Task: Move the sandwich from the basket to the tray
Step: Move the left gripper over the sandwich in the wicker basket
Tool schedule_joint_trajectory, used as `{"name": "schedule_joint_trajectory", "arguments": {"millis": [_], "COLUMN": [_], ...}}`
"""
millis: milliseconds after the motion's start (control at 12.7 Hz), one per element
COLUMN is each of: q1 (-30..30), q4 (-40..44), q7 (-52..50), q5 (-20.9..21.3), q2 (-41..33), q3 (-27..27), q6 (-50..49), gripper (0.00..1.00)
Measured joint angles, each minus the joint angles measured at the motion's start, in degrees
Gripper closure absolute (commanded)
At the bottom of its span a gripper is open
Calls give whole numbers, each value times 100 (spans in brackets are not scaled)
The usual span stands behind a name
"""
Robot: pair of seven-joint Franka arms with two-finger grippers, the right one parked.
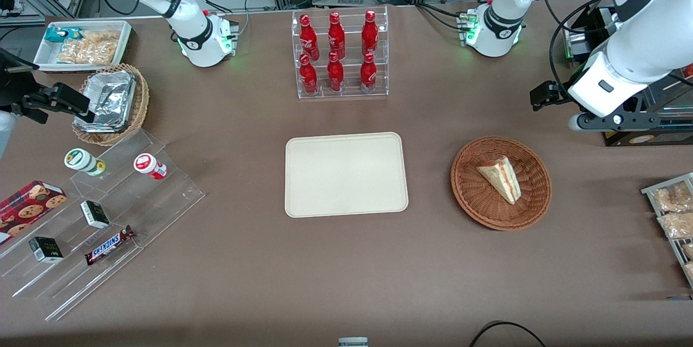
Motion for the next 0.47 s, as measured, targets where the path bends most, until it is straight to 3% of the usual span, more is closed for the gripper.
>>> {"name": "schedule_joint_trajectory", "arguments": {"millis": [474], "q1": [0], "q4": [-74], "q7": [112], "q5": [-4], "q2": [103], "q3": [0], "q6": [25], "gripper": [0]}}
